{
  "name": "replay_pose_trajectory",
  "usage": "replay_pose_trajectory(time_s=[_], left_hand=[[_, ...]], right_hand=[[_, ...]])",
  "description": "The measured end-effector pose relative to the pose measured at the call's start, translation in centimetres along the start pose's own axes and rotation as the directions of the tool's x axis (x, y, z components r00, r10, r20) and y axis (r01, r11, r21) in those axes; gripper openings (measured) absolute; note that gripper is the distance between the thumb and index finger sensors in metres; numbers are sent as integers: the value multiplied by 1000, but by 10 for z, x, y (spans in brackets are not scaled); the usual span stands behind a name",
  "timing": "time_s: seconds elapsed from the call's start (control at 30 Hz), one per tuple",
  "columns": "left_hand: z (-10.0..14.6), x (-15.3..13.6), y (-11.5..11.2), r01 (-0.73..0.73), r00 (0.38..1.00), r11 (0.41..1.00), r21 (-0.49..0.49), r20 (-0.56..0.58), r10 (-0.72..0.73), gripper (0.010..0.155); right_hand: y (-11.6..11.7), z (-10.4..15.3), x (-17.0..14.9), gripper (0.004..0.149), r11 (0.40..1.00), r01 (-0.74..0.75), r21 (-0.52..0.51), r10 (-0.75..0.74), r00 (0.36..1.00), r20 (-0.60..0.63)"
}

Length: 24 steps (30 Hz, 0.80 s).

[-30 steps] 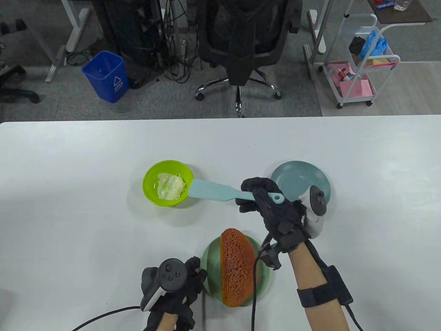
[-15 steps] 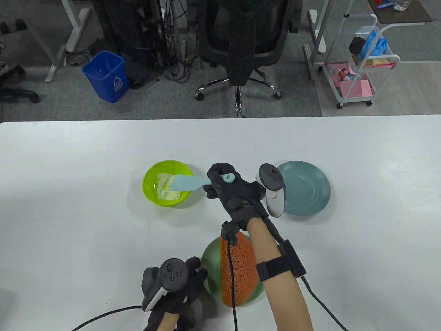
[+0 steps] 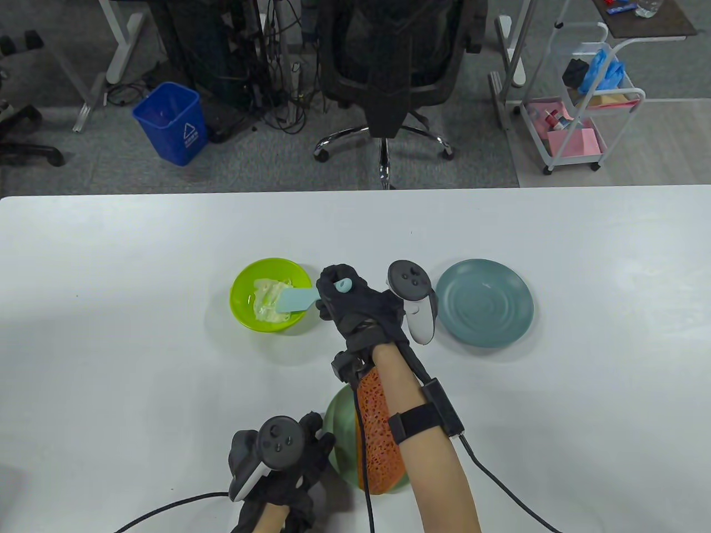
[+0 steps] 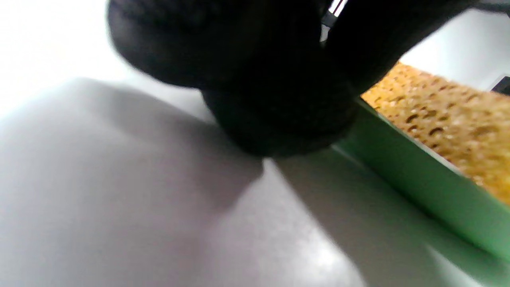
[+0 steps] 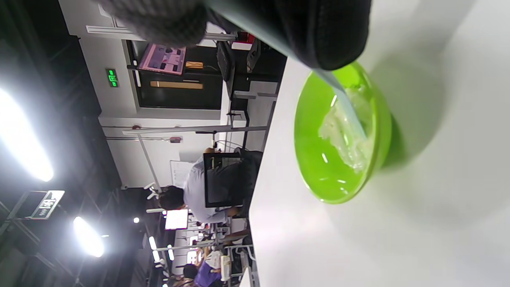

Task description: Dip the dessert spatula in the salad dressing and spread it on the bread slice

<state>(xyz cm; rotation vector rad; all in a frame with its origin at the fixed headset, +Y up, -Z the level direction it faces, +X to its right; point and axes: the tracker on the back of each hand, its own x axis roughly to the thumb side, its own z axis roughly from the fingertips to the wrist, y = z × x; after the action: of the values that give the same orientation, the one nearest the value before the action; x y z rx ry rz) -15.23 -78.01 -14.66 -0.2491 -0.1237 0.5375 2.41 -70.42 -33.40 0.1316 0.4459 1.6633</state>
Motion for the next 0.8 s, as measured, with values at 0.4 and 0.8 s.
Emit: replay_pose_trajectory(time_s=[0.4,0.8], left_hand=[[-1,0,0,-25,1000,1000,-16,-5,25,56],[-1,0,0,-28,1000,999,-22,-2,28,55]], right_hand=[[-5,3,13,45,998,-55,-41,55,998,7],[-16,7,17,45,996,-39,-76,41,999,31]])
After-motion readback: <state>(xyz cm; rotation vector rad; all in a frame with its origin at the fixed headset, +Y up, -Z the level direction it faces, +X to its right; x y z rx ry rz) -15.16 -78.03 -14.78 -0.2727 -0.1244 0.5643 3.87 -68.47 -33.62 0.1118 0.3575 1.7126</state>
